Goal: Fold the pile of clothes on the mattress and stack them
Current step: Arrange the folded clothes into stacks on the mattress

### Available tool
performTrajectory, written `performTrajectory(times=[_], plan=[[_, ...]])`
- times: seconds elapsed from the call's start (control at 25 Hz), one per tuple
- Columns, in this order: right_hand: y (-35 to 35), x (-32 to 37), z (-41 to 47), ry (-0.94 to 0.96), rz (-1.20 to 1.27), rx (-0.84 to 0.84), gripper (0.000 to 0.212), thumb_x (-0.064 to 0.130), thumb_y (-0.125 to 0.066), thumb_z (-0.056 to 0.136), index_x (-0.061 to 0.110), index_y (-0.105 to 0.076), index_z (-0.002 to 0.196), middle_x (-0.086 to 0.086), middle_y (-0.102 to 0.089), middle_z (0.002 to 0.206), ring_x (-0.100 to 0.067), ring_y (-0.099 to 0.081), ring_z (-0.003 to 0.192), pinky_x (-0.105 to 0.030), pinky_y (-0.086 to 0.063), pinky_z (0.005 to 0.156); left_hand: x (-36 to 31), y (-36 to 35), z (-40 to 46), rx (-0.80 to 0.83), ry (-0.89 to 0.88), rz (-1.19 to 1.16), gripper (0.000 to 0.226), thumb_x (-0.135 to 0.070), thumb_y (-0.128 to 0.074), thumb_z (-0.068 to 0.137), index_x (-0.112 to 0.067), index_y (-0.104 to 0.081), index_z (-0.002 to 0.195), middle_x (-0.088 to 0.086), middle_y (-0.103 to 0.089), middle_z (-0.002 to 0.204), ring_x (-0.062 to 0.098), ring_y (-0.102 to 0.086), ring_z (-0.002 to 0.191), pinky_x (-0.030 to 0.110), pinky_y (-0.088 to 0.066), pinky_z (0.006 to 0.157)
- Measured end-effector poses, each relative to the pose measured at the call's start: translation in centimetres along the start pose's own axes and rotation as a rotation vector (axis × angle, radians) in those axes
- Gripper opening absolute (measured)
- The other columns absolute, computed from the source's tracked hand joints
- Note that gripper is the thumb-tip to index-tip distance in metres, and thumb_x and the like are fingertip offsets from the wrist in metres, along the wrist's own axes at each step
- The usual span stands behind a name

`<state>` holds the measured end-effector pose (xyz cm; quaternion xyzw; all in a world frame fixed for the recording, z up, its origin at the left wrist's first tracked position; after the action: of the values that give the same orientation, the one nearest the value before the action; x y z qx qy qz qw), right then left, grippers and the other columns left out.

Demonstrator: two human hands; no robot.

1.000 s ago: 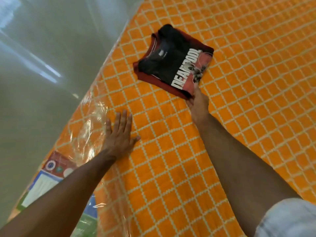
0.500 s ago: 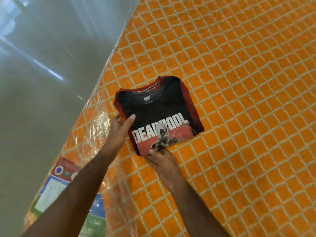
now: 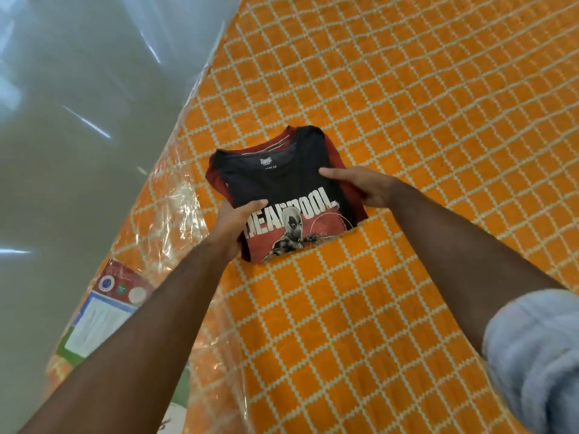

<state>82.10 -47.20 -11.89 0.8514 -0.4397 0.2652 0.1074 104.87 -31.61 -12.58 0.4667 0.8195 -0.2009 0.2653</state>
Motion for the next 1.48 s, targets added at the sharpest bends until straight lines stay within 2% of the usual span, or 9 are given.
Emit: performTrajectory(times=[0.12, 0.24, 0.36, 0.56, 0.84, 0.96, 1.16, 1.28, 1.48], plan=[[-4.8, -0.5, -4.6, 0.12, -0.001, -0.034, 0.04, 0.027, -0.076, 0.088, 0.008, -0.065, 0.122, -0.006, -0.078, 0.093, -0.02, -0.075, 0.078, -0.029, -0.059, 0.065, -1.0, 2.3, -5.6, 0.034, -0.038, 0.006, 0.05, -0.011, -0.078, 0.084, -0.009, -0.055, 0.129, 0.016, -0.076, 0.104, 0.033, -0.075, 0.088, 0.037, -0.06, 0.067], [-11.3, -2.0, -10.5, 0.189, 0.074, 0.004, 0.056, 0.024, -0.078, 0.081, 0.011, -0.059, 0.133, -0.007, -0.076, 0.109, -0.024, -0.074, 0.094, -0.03, -0.058, 0.07, -1.5, 8.2, -13.1, 0.029, -0.036, 0.025, 0.054, -0.01, -0.078, 0.083, -0.009, -0.054, 0.132, 0.017, -0.075, 0.105, 0.033, -0.075, 0.088, 0.038, -0.06, 0.07], [-19.6, -1.6, -16.9, 0.191, 0.103, 0.108, 0.052, 0.012, -0.076, 0.085, 0.016, -0.056, 0.134, -0.009, -0.073, 0.117, -0.026, -0.073, 0.1, -0.033, -0.058, 0.073, -2.2, 14.6, -22.4, -0.016, -0.077, -0.041, 0.049, -0.014, -0.075, 0.087, -0.016, -0.055, 0.131, 0.014, -0.074, 0.111, 0.032, -0.074, 0.093, 0.041, -0.061, 0.077], [-35.1, 0.9, -26.0, 0.236, -0.032, 0.257, 0.053, 0.001, -0.073, 0.083, 0.016, -0.056, 0.13, -0.01, -0.074, 0.114, -0.028, -0.073, 0.095, -0.037, -0.06, 0.072, -1.1, 26.1, -38.5, -0.315, -0.175, -0.192, 0.06, -0.015, -0.077, 0.086, -0.016, -0.049, 0.139, 0.008, -0.073, 0.117, 0.028, -0.073, 0.1, 0.043, -0.06, 0.087], [-63.0, 1.5, -38.2, 0.273, -0.666, 0.708, 0.041, 0.009, -0.074, 0.088, 0.016, -0.058, 0.125, -0.008, -0.077, 0.097, -0.028, -0.075, 0.086, -0.034, -0.06, 0.069, 10.8, 41.2, -61.5, -0.791, -0.295, -0.612, 0.056, -0.022, -0.075, 0.088, -0.03, -0.048, 0.137, 0.002, -0.073, 0.116, 0.022, -0.074, 0.098, 0.037, -0.061, 0.08], [-75.4, -1.8, -43.1, 0.338, -0.973, 0.92, 0.037, 0.009, -0.069, 0.092, 0.019, -0.054, 0.125, -0.012, -0.074, 0.101, -0.023, -0.076, 0.083, -0.032, -0.06, 0.067, 18.2, 45.2, -67.7, -1.028, -0.296, -0.737, 0.049, -0.028, -0.071, 0.093, -0.033, -0.047, 0.135, -0.011, -0.071, 0.111, 0.005, -0.072, 0.092, 0.027, -0.057, 0.08], [-92.9, -9.0, -49.3, 0.481, -1.425, 1.225, 0.047, 0.006, -0.061, 0.096, 0.025, -0.044, 0.136, -0.008, -0.069, 0.108, -0.013, -0.075, 0.082, -0.021, -0.057, 0.064, 26.9, 50.2, -72.7, -1.245, -0.242, -0.876, 0.047, -0.023, -0.059, 0.1, -0.028, -0.038, 0.142, -0.016, -0.061, 0.107, 0.002, -0.062, 0.094, 0.019, -0.047, 0.081], [-100.2, -12.7, -48.9, 0.557, -1.61, 1.283, 0.052, 0.005, -0.061, 0.095, 0.025, -0.044, 0.14, -0.007, -0.069, 0.112, -0.02, -0.074, 0.091, -0.034, -0.061, 0.076, 29.2, 53.3, -72.1, -1.288, -0.235, -1.04, 0.041, -0.009, -0.054, 0.1, -0.027, -0.038, 0.133, -0.011, -0.061, 0.098, 0.002, -0.061, 0.083, 0.009, -0.046, 0.059], [-109.3, -17.5, -42.6, 0.638, -1.828, 1.348, 0.059, 0.002, -0.06, 0.094, 0.018, -0.04, 0.147, -0.008, -0.065, 0.117, -0.027, -0.068, 0.105, -0.043, -0.058, 0.09, 32.7, 60.2, -65.2, -1.388, -0.144, -1.303, 0.071, 0.005, -0.056, 0.095, -0.021, -0.025, 0.153, -0.011, -0.058, 0.105, 0.004, -0.06, 0.084, 0.016, -0.05, 0.063]])
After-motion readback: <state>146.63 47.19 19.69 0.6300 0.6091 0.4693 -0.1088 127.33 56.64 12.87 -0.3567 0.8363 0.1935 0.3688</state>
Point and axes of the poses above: each hand's wrist, its own z-axis towards the middle knuckle, its own y-axis out of the back of the hand, x = y × z, the point moved 1 cm from there along z, towards the middle knuckle
